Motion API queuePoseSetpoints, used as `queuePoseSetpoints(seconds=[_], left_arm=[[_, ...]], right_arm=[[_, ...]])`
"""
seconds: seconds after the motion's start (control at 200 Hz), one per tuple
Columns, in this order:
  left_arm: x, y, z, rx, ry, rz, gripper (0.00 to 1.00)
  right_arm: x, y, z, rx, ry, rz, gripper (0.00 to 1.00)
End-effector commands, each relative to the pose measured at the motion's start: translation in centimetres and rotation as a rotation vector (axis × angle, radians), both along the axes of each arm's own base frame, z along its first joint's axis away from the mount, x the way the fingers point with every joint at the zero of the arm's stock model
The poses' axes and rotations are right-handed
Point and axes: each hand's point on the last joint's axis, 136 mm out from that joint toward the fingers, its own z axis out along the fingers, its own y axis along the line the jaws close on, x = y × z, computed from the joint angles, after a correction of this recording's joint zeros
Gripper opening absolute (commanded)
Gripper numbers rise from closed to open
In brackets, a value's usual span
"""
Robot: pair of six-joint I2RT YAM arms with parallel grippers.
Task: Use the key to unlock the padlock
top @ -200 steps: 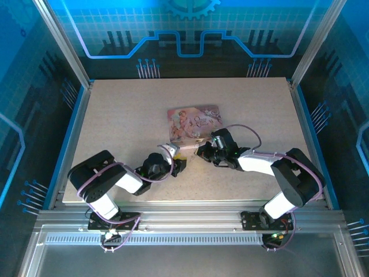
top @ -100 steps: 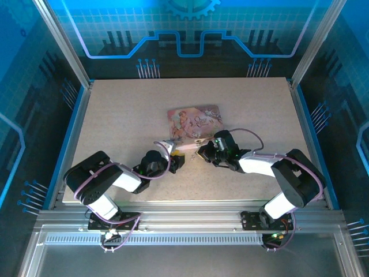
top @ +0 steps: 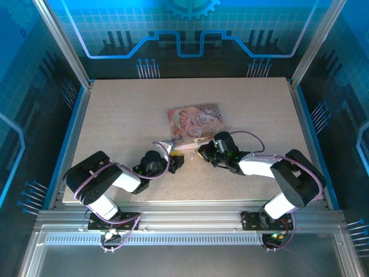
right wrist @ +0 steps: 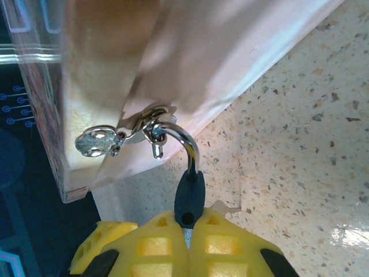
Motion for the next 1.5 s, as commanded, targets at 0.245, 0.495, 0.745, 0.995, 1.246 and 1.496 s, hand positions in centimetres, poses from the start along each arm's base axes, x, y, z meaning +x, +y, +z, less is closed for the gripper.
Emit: queuePoseSetpoints(seconds=[0.245, 0.495, 0.745, 0.995, 1.246, 1.496], left_arm=[[-0.3, 0.3, 0.4, -0.039, -0.008, -0.005, 0.41], [-0.3, 0.6, 0.5, -0.053, -0.02, -0.001, 0.41], [-0.7, 1.3, 0.5, -0.05, -0.024, 0.007, 0.41], [-1.0, 1.9, 0.6, -0.046, -0.026, 0.013, 0.41], [-1.0, 1.7, 0.5, -0.048, -0.02, 0.01, 0.41], [-0.8, 1.5, 0.5, -0.052, -0.019, 0.005, 0.41]], right_arm=[[1.0, -0.5, 3.3, 0.027, -0.069, -0.146, 0.0], [0.5, -1.2, 2.7, -0.052, -0.03, -0.182, 0.0], [0.4, -1.5, 0.9, -0.082, -0.011, -0.178, 0.0], [0.6, -2.9, -0.2, -0.122, -0.007, -0.16, 0.0], [2.8, -3.4, 1.2, -0.075, -0.082, -0.173, 0.0], [3.7, -3.5, 2.7, -0.054, -0.2, -0.164, 0.0]])
